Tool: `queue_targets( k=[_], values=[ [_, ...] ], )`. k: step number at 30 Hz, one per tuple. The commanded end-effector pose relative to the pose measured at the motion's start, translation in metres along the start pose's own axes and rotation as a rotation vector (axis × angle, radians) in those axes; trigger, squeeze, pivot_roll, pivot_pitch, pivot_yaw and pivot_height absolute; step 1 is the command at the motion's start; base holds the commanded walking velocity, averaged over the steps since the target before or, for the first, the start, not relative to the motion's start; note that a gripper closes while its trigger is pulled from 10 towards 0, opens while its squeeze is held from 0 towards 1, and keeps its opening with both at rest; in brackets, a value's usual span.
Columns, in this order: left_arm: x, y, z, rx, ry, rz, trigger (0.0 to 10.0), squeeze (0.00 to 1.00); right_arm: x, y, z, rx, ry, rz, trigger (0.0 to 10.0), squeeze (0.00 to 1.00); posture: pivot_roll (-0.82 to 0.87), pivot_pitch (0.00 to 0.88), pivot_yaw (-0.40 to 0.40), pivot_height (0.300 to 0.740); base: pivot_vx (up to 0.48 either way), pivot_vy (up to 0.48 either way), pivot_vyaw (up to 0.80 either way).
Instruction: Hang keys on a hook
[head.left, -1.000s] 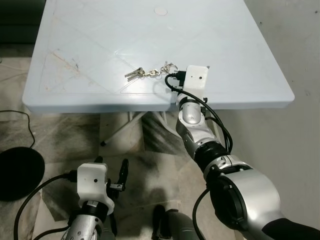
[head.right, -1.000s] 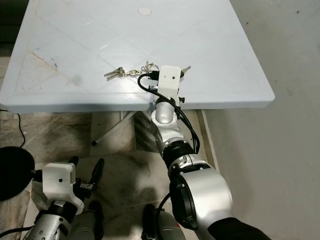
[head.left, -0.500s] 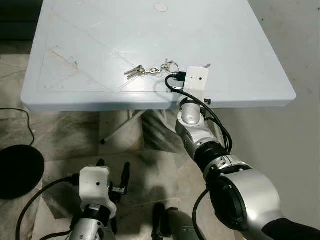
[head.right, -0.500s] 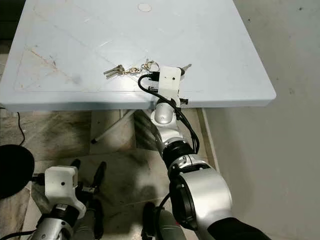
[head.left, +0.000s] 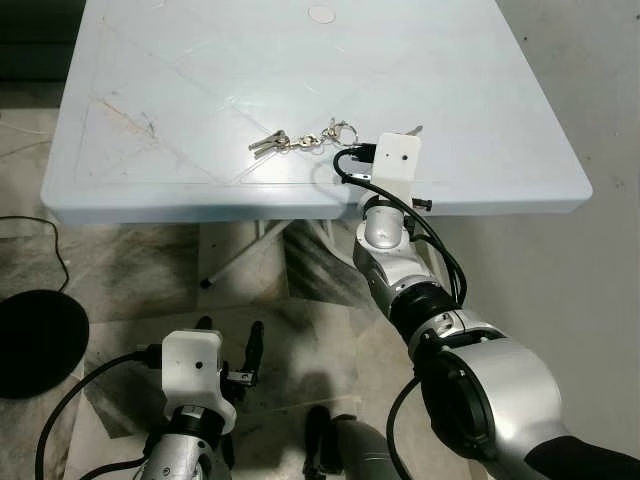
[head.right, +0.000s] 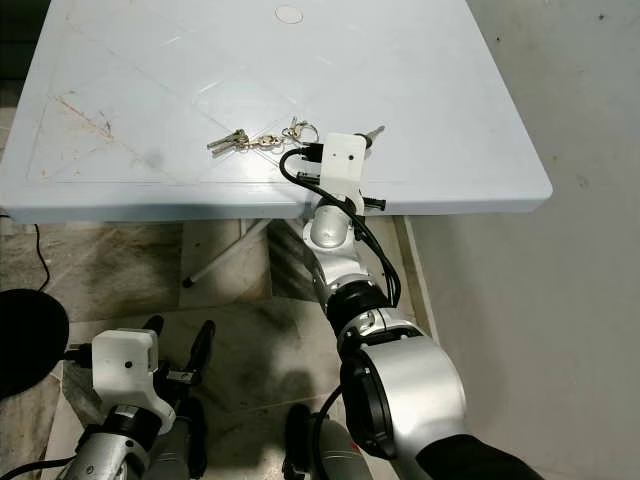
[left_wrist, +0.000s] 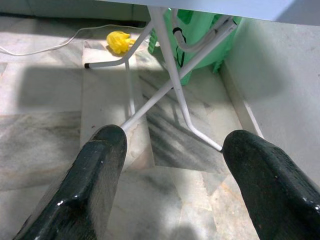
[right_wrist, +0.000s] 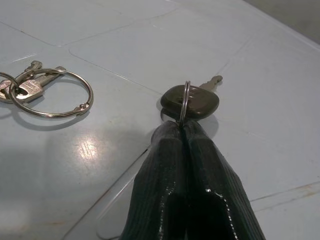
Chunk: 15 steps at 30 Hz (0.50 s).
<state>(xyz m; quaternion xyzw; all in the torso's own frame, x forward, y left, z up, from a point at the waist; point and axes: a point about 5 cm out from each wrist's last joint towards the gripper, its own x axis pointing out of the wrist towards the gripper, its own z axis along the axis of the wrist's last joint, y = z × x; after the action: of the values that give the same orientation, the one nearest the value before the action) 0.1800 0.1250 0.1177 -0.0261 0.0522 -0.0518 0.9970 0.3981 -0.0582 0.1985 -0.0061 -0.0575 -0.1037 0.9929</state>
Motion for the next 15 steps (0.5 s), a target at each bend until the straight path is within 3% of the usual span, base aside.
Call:
queue_targets(
  k=[1,3,6,9,15],
  values=[
    [-0.003,-0.003,-0.005,-0.004,0.029,0.0,10.0,0.0,-0.001,-0.006,-0.01,-0.036,0.016,-0.01,0.0,0.0,0.1,0.361,-0.156,0.74,0.0,0.0,0.0],
    [-0.002,-0.003,-0.005,-0.004,0.029,0.0,10.0,0.0,-0.001,-0.006,-0.01,-0.038,0.012,-0.009,0.0,0.0,0.1,0.361,-0.156,0.74,0.0,0.0,0.0],
    [0.011,-0.001,-0.001,0.012,-0.008,0.003,10.0,0.0,0.002,-0.018,0.004,-0.229,-0.234,0.099,0.0,0.0,0.09,0.307,-0.154,0.74,0.0,0.0,0.0],
    [0.018,0.0,0.001,0.017,-0.025,0.003,10.0,0.0,0.003,-0.034,0.004,-0.328,-0.318,0.108,0.0,0.0,0.08,0.284,-0.154,0.74,0.0,0.0,0.0],
    [0.031,0.004,0.005,0.034,-0.055,-0.004,10.0,0.0,0.001,-0.063,-0.006,-0.37,-0.35,0.095,0.0,0.0,0.06,0.242,-0.145,0.74,0.0,0.0,0.0]
  ],
)
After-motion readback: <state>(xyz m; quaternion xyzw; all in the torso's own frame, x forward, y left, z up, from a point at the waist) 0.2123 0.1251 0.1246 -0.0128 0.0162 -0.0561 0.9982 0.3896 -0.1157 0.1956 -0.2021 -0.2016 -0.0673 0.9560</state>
